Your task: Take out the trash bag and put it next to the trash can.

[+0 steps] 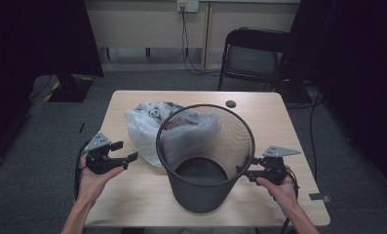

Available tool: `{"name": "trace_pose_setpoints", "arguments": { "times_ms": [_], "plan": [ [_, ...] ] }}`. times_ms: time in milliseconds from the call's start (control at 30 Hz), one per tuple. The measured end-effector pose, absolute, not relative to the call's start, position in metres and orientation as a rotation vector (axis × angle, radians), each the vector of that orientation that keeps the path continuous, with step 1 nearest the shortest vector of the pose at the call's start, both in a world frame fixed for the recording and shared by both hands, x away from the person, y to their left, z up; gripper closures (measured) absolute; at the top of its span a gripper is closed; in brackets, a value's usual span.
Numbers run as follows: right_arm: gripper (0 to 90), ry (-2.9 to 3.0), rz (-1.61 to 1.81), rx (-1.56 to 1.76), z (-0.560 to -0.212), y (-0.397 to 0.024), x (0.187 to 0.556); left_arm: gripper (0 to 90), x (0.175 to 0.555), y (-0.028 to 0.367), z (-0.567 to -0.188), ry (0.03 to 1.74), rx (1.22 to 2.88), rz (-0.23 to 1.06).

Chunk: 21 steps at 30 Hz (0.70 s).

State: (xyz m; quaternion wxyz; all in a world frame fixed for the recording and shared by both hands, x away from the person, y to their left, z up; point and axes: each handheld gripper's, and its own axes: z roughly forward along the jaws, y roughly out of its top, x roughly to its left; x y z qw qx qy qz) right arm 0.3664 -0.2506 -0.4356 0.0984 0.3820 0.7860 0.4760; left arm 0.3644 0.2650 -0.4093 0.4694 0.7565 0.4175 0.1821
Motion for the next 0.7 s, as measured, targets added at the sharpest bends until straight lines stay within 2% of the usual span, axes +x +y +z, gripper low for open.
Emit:
{"name": "trace_pose_setpoints", "arguments": {
  "times_ms": [133,300,700],
  "plan": [
    [34.9,2.311,1.411,1.145,-0.435,-0.253,0.365,23.8,0.352,0.263,-0.419,1.065,1.867,0.460],
    [27.8,2.300,1.415,1.157,-0.435,-0.256,0.364,23.8,0.341,0.260,-0.433,1.095,1.900,0.442],
    [20.3,2.252,1.344,1.255,-0.442,-0.268,0.350,21.6,0.319,0.233,-0.459,1.024,2.029,0.375]
  ]
}}
